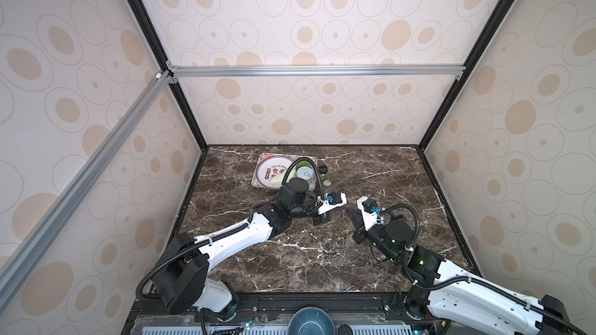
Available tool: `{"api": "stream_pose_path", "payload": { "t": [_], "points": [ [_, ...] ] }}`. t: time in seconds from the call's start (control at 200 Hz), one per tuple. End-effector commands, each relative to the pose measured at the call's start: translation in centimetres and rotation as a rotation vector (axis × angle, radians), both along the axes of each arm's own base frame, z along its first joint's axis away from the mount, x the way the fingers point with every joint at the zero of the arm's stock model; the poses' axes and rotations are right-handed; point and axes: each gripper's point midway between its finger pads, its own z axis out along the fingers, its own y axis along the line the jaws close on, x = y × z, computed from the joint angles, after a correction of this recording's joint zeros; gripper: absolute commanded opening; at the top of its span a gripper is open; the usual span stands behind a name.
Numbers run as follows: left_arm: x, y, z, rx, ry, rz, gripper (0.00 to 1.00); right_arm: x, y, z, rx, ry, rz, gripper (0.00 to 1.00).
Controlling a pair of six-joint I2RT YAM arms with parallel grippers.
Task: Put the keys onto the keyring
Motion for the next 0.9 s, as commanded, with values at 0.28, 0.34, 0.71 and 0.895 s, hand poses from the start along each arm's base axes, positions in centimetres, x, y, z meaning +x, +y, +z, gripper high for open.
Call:
{"api": "stream_pose_path", "payload": {
  "t": [0.28, 0.34, 0.71, 0.895],
  "points": [
    [-0.8, -0.7, 2.7, -0.037, -0.058, -0.050, 0.00, 0.6, 0.0, 0.3, -0.010, -0.005, -0.023, 0.00],
    [-0.8, -0.7, 2.7, -0.036, -0.058, -0.052, 0.00, 0.5, 0.2, 0.4, -0.005, -0.008, -0.010, 0.00],
    [-1.1, -0.9, 2.3, -0.022, -0.056, -0.071, 0.00, 0.3, 0.5, 0.8, 0.018, -0.012, 0.011, 0.00],
    [-1.1, -0.8, 2.4, -0.026, -0.062, -0.068, 0.00, 0.9, -0.4, 0.8, 0.041, 0.003, -0.049, 0.00]
  ]
}}
